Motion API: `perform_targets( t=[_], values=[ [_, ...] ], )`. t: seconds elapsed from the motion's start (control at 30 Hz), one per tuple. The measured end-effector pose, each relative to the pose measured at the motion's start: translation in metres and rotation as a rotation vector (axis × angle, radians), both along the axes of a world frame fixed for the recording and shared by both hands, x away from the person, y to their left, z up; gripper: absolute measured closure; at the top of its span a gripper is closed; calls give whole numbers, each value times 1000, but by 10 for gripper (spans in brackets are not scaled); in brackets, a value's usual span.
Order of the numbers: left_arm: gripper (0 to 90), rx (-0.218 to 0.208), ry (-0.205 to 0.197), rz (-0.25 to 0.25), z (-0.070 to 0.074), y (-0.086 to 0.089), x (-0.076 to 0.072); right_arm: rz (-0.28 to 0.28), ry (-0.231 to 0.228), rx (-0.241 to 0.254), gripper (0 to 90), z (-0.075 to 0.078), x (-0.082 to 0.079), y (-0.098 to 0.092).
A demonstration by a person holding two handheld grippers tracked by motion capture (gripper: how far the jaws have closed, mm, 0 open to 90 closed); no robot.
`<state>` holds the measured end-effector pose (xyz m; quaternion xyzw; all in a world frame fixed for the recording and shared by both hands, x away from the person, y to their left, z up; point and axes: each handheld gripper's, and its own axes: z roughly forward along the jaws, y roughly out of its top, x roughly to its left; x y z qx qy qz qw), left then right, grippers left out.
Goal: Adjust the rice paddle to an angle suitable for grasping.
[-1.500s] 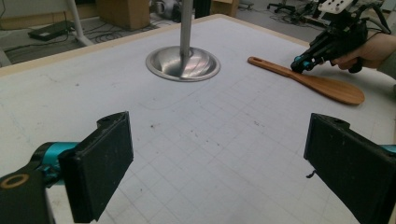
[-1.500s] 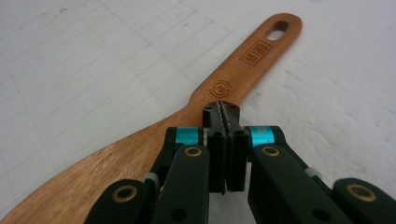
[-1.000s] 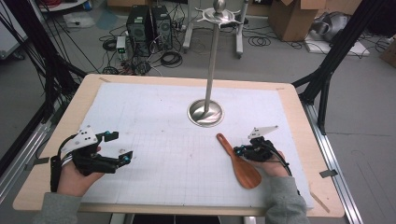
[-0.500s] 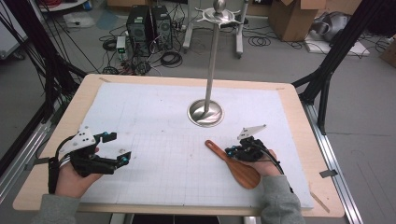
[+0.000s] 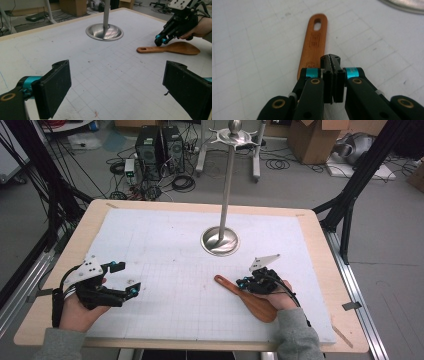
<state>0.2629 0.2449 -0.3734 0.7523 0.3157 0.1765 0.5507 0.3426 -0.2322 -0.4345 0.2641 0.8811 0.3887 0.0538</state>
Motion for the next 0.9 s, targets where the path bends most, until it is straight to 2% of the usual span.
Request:
perform_targets(
  t=[0.07,0.13,0.17,0.2,0.23,0.27,0.3,0.33,0.37,0.4,0.53,0.57,0.6,0.67,0.9],
  values=[
    [85,1,1,4,0,1,0,8,-22,32,840,5,-2,-2],
    [86,-2,-1,5,1,2,0,11,-40,46,772,12,-5,-4],
    [86,-2,-1,5,1,2,0,11,-40,46,772,12,-5,-4],
    [86,-6,-5,10,2,3,1,2,-61,63,697,18,-8,-5],
    [86,-6,-8,9,3,4,1,-1,-65,67,667,21,-8,-6],
    [86,-6,-9,8,3,4,1,-10,-68,77,623,24,-10,-6],
    [86,-6,-9,8,3,4,1,-10,-68,77,623,24,-10,-6],
    [86,-10,-9,4,3,2,2,-29,-67,86,538,30,-11,-6],
    [86,-10,-9,4,3,2,2,-29,-67,86,538,30,-11,-6],
    [86,-9,-10,-1,4,1,3,-45,-56,96,468,34,-13,-6],
    [86,-8,-8,-12,4,-3,6,-76,-47,81,300,42,-17,-7],
    [86,-8,-8,-12,4,-3,6,-76,-47,81,300,42,-17,-7],
    [86,-8,-7,-17,4,-5,9,-83,-62,79,215,44,-19,-7],
    [86,-9,-4,-22,3,-7,11,-90,-64,79,144,47,-21,-8],
    [86,-6,0,-38,2,-13,15,-82,-84,78,132,53,-28,-11]
  ],
)
